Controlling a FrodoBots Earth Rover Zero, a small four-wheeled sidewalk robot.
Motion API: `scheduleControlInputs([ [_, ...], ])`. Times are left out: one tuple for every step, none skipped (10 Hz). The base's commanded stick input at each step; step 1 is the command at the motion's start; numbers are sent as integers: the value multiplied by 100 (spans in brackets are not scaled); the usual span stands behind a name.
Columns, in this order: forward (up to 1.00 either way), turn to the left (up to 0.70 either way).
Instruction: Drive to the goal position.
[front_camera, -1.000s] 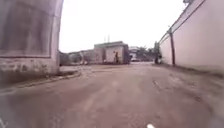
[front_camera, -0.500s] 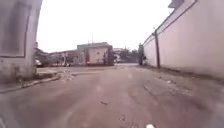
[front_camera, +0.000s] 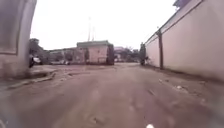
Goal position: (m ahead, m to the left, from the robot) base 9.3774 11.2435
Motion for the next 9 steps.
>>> scheduleControlInputs([
  [100, 12],
  [100, 12],
  [100, 12],
  [100, 12],
  [100, 12],
  [100, 12],
  [100, 12],
  [100, 12],
  [100, 12],
])
